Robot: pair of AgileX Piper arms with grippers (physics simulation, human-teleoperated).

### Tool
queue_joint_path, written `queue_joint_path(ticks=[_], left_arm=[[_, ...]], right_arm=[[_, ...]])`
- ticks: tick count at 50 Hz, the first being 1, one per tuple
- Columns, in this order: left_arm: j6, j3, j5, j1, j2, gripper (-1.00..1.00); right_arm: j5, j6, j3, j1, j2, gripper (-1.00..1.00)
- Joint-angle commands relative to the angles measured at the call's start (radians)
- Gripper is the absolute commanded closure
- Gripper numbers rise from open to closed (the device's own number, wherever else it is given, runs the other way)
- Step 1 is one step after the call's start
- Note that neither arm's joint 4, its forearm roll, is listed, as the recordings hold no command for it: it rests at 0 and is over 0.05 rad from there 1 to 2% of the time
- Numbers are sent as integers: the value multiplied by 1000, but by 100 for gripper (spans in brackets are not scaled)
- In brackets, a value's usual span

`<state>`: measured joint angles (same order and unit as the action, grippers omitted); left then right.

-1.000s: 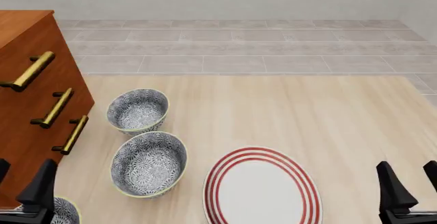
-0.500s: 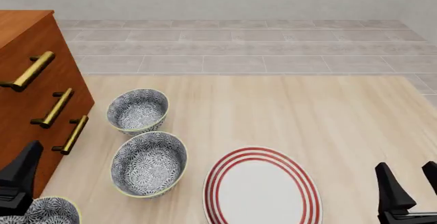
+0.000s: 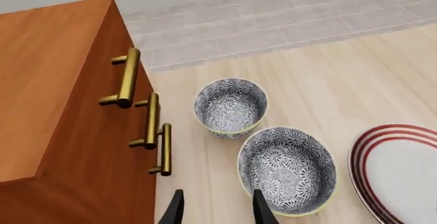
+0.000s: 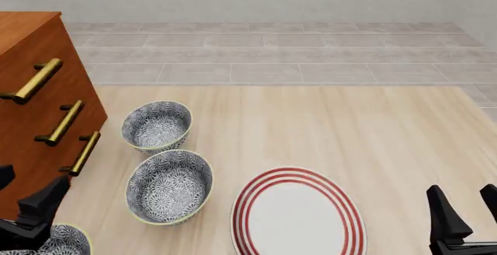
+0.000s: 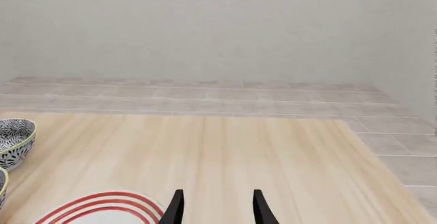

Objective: Put the bowl at the front on the plate.

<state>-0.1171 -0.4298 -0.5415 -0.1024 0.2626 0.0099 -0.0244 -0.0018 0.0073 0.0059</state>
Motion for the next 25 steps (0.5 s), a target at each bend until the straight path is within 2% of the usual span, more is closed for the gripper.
queue_joint_path(ticks=[1,9,25], left_arm=[[14,33,-106,2,-3,-100],[32,31,-153,21,-12,-100],[96,86,-218,0,-30,-100]], right_arm=[[1,-3,-1,-2,2,-100],[-4,-5,0,-3,8,-100],[-5,-4,-1,-3,9,-100]])
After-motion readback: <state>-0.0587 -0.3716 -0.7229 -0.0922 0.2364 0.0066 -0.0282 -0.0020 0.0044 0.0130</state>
